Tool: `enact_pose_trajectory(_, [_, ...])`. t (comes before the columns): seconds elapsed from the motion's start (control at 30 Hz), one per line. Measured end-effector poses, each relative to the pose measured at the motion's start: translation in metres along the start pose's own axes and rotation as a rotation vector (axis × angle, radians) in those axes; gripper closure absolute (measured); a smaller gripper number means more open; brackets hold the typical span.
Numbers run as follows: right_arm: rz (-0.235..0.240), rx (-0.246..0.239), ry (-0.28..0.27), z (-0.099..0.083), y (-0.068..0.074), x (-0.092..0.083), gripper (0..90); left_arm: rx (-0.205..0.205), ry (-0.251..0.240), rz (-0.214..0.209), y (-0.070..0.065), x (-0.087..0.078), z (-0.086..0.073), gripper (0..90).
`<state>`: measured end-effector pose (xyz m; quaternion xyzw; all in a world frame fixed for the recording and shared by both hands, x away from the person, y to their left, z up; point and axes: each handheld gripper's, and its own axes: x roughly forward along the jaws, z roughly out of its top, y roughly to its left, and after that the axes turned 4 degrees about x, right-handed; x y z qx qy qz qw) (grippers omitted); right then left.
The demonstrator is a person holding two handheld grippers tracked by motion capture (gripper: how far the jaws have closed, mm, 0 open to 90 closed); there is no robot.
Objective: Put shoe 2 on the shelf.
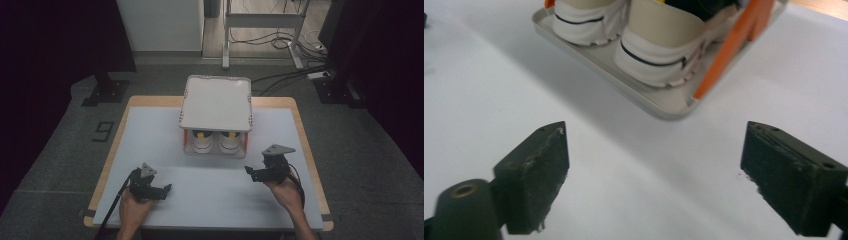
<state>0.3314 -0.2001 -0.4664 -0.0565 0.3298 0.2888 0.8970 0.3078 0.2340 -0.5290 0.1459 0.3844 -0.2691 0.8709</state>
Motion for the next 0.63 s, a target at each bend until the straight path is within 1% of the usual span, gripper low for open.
enact_pose_trajectory(0.07, [-0.015,0.002,0.003,-0.006,-0.003,-0.005,5.4,0.0,0.0,0.0,0.0,0.0,0.0,0.0])
enact_pose_trajectory(0.17, [-0.037,0.01,0.011,-0.017,-0.01,-0.011,4.0,0.0,0.0,0.0,0.0,0.0,0.0,0.0])
enact_pose_trajectory(0.3, [-0.081,0.037,0.016,-0.037,-0.021,-0.017,1.4,0.0,0.0,0.001,0.0,0.0,0.0,0.0])
enact_pose_trajectory(0.33, [-0.094,0.045,0.017,-0.043,-0.024,-0.016,1.0,0.0,0.0,0.0,0.0,0.0,0.0,0.0])
enact_pose_trajectory(0.43, [-0.134,0.065,0.045,-0.062,-0.034,-0.013,0.0,0.0,0.0,0.0,0.0,0.0,0.0,0.0])
enact_pose_trajectory(0.57, [-0.146,0.114,0.079,-0.085,-0.045,-0.003,0.0,0.002,0.0,0.002,0.0,0.0,0.0,0.0])
enact_pose_trajectory(0.6, [-0.149,0.114,0.083,-0.088,-0.046,-0.002,0.0,0.001,0.001,0.0,0.0,0.0,0.0,0.0])
enact_pose_trajectory(0.63, [-0.147,0.112,0.073,-0.088,-0.045,-0.003,0.0,0.001,0.001,0.0,0.0,0.0,0.0,0.0])
